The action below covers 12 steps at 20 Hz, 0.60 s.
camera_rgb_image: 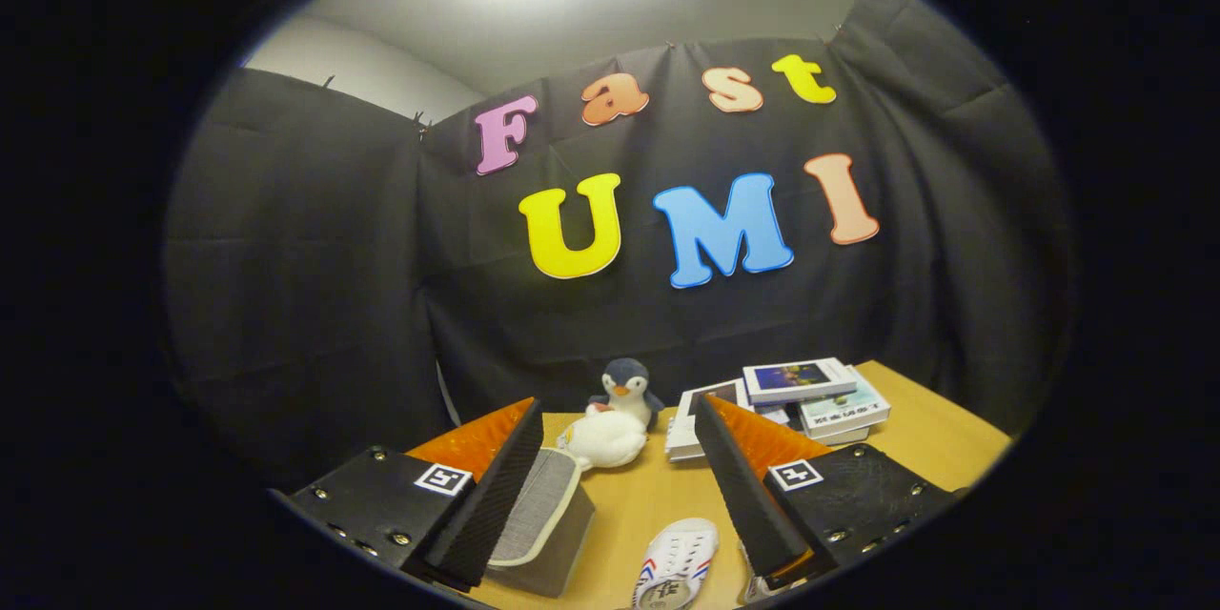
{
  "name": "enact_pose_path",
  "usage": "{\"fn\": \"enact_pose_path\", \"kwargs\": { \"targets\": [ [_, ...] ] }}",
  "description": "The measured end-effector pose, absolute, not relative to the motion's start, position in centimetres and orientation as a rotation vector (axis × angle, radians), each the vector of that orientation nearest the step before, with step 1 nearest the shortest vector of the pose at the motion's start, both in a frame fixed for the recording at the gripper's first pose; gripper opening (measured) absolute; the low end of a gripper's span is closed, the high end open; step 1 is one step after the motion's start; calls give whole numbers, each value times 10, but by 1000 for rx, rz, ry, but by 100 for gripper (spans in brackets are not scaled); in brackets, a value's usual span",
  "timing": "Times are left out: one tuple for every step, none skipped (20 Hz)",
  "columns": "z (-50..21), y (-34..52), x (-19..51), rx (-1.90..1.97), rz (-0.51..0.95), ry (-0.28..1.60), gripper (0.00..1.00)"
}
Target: Open the storage box then place both shoes into the box .Put the left shoe in first, then the right shoe, with the right side of both shoes facing outward in a uniform manner.
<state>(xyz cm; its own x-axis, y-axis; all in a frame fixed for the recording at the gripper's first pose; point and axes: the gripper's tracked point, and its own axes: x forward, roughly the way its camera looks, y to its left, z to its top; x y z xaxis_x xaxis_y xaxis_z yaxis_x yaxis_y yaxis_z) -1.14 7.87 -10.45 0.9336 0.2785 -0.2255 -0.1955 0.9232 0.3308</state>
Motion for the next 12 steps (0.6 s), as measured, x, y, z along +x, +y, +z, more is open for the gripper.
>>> {"fn": "enact_pose_path", "kwargs": {
  "targets": [
    [-113, 84, -13, 350, 263, 305, 98],
    [-121, 87, -13, 388, 275, 338, 98],
    [-129, 91, -14, 425, 286, 371, 98],
    [-136, 94, -15, 464, 296, 401, 98],
    [-145, 100, -16, 504, 308, 430, 98],
    [-152, 103, -17, 544, 317, 456, 98],
    [-159, 108, -18, 588, 331, 487, 98],
    [-165, 114, -20, 632, 349, 515, 98],
    [-171, 119, -22, 671, 360, 540, 98],
    [-179, 123, -22, 709, 369, 568, 98],
    [-186, 129, -25, 753, 380, 595, 98],
    [-194, 134, -26, 799, 384, 629, 98]
  ]
}}
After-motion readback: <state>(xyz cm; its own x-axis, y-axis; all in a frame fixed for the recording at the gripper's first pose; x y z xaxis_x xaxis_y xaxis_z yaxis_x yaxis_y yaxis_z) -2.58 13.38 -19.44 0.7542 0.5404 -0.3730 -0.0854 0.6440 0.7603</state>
